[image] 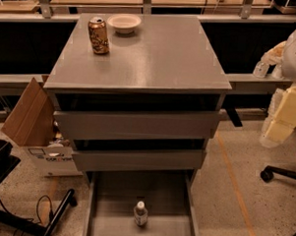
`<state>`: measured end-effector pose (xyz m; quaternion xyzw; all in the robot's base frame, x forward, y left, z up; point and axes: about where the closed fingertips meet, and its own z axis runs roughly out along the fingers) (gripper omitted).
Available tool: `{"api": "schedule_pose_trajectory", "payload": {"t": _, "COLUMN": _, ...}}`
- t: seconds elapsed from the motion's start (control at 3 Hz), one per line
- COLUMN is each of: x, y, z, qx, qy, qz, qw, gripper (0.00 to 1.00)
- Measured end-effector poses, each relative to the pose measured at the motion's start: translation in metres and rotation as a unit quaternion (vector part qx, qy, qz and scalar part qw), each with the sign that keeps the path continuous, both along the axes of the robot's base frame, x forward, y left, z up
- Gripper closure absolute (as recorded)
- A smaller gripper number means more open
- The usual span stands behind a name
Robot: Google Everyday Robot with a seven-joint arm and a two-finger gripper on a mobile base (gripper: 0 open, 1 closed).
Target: Pick blue plastic bottle from bottom drawer and place on counter
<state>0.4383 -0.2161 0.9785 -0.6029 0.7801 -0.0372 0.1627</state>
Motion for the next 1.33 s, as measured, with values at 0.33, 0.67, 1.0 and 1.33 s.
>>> {"api": "schedule_pose_trajectory", "payload": {"t": 0.33, "x": 0.0, "y": 0.0, "z": 0.0, "qx": -0.001, "qy": -0.001, "qz": -0.002, "qw": 1.0, "gripper": 0.0}}
{"api": "schedule_pose_trajectory", "payload": {"t": 0.67, "x": 0.001, "y": -0.002, "z": 0.002, "qx": -0.004, "qy": -0.006, "qz": -0.013, "qw": 0.9999, "gripper": 0.0}}
{"api": "schedule_pose_trajectory", "payload": {"t": 1.0, "x": 0.002, "y": -0.017, "z": -0.054, "qx": 0.037, "qy": 0.019, "qz": -0.014, "qw": 0.999, "gripper": 0.0}}
{"api": "schedule_pose_trajectory", "payload": {"t": 1.33, "x": -0.006, "y": -0.025, "z": -0.147, "qx": 0.14, "qy": 0.038, "qz": -0.005, "qw": 0.9894, "gripper": 0.0}}
